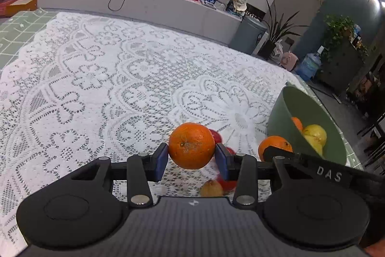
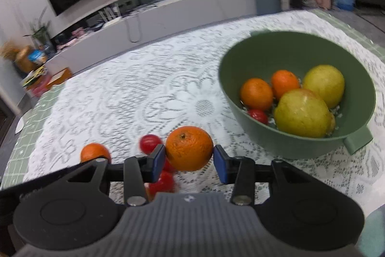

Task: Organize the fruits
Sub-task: 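Carry both oranges over the green colander and lower them inside with both tools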

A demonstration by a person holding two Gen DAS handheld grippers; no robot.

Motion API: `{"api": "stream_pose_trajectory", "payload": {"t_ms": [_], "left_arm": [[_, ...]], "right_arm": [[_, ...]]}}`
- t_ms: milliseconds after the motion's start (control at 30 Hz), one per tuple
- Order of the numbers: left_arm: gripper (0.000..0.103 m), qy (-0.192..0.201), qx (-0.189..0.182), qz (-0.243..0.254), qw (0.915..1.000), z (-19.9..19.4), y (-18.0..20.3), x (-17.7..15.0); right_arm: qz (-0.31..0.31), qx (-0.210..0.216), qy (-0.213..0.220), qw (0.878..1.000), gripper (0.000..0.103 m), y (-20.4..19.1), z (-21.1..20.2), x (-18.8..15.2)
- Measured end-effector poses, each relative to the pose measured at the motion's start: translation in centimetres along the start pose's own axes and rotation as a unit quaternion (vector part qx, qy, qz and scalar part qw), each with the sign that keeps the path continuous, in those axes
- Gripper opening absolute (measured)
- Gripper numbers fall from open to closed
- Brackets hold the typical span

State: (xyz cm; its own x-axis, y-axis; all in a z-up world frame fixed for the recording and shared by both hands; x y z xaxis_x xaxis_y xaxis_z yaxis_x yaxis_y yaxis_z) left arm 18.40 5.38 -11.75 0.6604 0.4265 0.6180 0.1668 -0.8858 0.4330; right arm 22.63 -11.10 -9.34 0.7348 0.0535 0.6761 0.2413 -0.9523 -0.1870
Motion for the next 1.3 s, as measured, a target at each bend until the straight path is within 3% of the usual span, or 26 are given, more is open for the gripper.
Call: {"api": "stream_pose_trajectory", "payload": {"t_ms": [300, 767, 1033, 1300], "left_arm": [[0.048, 0.011, -0.009, 0.022, 0.9996, -2.0, 4.1, 0.1], [0.048, 0.018, -0.049, 0.1, 0.9936, -2.3, 13.3, 0.9], [0.048, -0.005, -0.069, 0.16, 0.9847, 0.3, 18.4, 0.1], [0.048, -0.042, -0.069, 0.194, 0.9776, 3.9, 20.7, -0.9]], "right_arm": [[-0.028, 0.016, 0.027, 0.999, 0.041, 1.1, -4.5, 1.1], [-0.06, 0.006, 0.039, 0.997, 0.041, 7.2, -9.6, 4.0], [-0.106, -0.03, 0.016, 0.994, 0.041, 11.8, -9.7, 5.4], [-0.139, -0.048, -0.023, 0.989, 0.041, 15.0, -7.3, 5.8]]}}
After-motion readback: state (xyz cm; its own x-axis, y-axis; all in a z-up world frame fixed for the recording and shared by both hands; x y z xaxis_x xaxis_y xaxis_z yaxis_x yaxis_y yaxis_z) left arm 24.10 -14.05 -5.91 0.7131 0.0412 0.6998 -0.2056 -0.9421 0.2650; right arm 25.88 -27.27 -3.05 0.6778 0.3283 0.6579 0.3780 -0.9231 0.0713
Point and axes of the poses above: each gripper's, at about its wrist camera, not at the fingertips, and z roughly the way its jaws point, y to its right, x to its top, the point moved 10 cm from there along z, roughly the way its jaws point, and after that the axes turned 7 degrees about -z, right-handed, at the moved point
